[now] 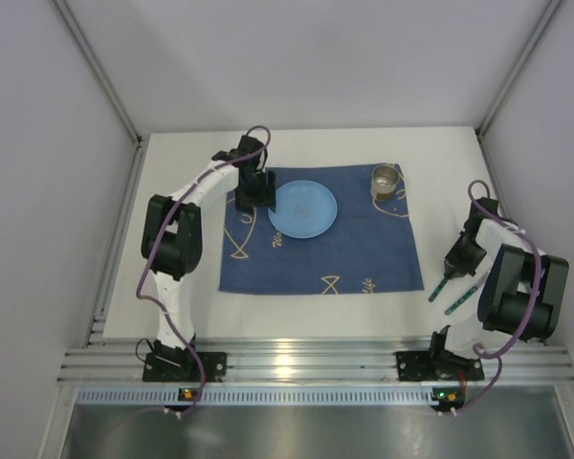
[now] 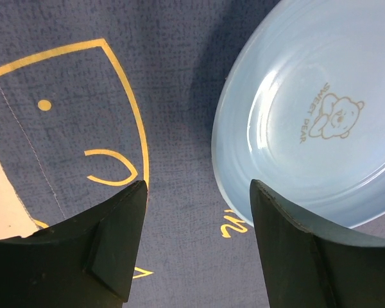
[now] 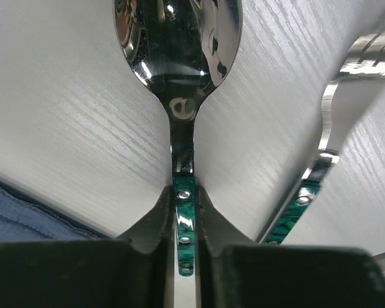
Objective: Set the dinner table for one person
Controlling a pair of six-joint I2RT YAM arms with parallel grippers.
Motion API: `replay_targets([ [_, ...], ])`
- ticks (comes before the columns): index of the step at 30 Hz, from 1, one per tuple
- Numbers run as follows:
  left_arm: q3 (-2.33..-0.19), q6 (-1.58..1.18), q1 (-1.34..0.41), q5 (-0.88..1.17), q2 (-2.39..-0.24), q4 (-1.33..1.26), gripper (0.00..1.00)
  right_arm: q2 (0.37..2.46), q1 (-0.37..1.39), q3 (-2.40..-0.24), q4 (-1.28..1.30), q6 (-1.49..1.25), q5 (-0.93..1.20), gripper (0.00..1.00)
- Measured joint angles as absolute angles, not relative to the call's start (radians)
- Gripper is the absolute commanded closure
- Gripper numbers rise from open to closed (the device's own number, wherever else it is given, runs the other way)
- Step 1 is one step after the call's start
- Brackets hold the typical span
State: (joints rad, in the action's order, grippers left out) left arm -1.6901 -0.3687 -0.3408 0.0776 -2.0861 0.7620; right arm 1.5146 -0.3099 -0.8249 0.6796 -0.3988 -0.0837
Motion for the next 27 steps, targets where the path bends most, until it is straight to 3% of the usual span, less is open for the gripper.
replay_targets([
  [11, -1.662, -0.375, -0.341, 0.076, -2.048, 0.763, 0.3, 1.536, -0.294, -0.89, 0.711, -0.385, -0.086, 1.0],
  [18, -1.658, -0.403, -0.341, 0.068, -1.997, 0.762, 0.28, 1.499, -0.091, -1.18, 0.77, -0.369, -0.131, 1.0],
  [21, -1.64, -0.424, -0.341, 0.053, -1.965, 0.761, 0.22, 1.475, 0.075, -1.269, 0.77, -0.363, -0.14, 1.0],
  [22, -1.631, -0.43, -0.341, 0.044, -1.953, 0.76, 0.16, 1.471, 0.146, -1.295, 0.77, -0.36, -0.148, 1.0],
  [23, -1.621, -0.438, -0.341, 0.032, -1.938, 0.76, 0.02, 1.47, 0.205, -1.311, 0.769, -0.359, -0.149, 1.0],
  [27, -1.578, -0.47, -0.341, -0.029, -1.877, 0.762, 0.02, 1.491, 0.386, -1.318, 0.762, -0.352, -0.133, 1.0],
])
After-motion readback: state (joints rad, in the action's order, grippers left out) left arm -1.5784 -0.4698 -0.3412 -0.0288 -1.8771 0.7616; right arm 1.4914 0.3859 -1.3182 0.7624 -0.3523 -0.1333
